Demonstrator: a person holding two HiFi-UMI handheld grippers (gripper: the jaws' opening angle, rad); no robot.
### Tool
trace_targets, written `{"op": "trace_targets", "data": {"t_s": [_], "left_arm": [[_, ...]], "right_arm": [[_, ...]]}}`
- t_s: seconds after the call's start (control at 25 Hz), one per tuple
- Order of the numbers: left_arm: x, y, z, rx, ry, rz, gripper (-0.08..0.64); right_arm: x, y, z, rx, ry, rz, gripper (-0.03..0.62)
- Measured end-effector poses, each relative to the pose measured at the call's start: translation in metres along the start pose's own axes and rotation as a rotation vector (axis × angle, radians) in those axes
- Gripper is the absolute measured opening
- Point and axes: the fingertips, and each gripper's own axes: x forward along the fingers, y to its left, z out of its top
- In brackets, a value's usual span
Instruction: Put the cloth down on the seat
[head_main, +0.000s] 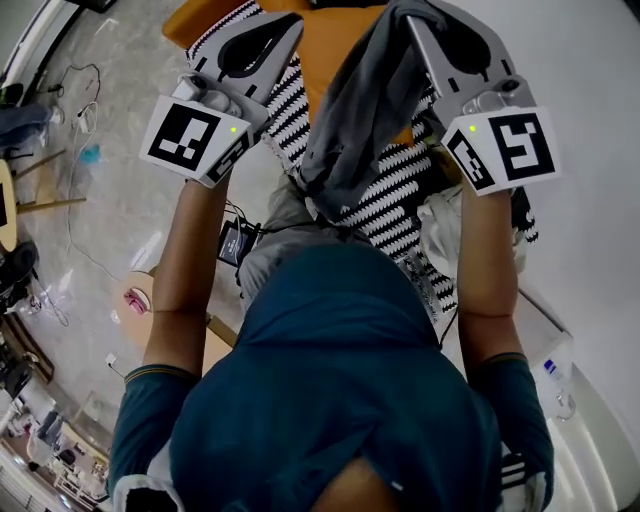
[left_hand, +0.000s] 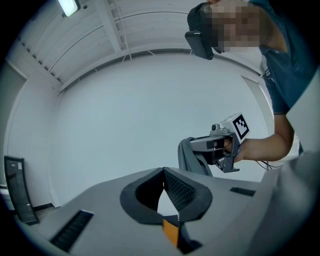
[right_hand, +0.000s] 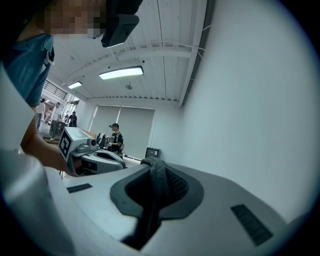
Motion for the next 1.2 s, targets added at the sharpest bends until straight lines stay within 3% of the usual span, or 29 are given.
{"op": "trace_targets", "data": {"t_s": [0.32, 0.64, 1.2], "left_arm": [[0.042, 0.048, -0.025, -0.03, -0.032, -0.003, 0.005], [0.087, 0.079, -0.079, -0.054, -0.005, -0.027, 0.005], [0.161, 0.148, -0.179, -0.091, 0.096, -0.07, 0.005]], "right_arm": [[0.055, -0.03, -0.025, -0.113, 0.087, -0.014, 0.023], [0.101, -0.063, -0.096, -0.23, 0.22, -0.017, 0.023], [0.174, -0.151, -0.229, -0.14, 0.318, -0.117, 0.023]]}}
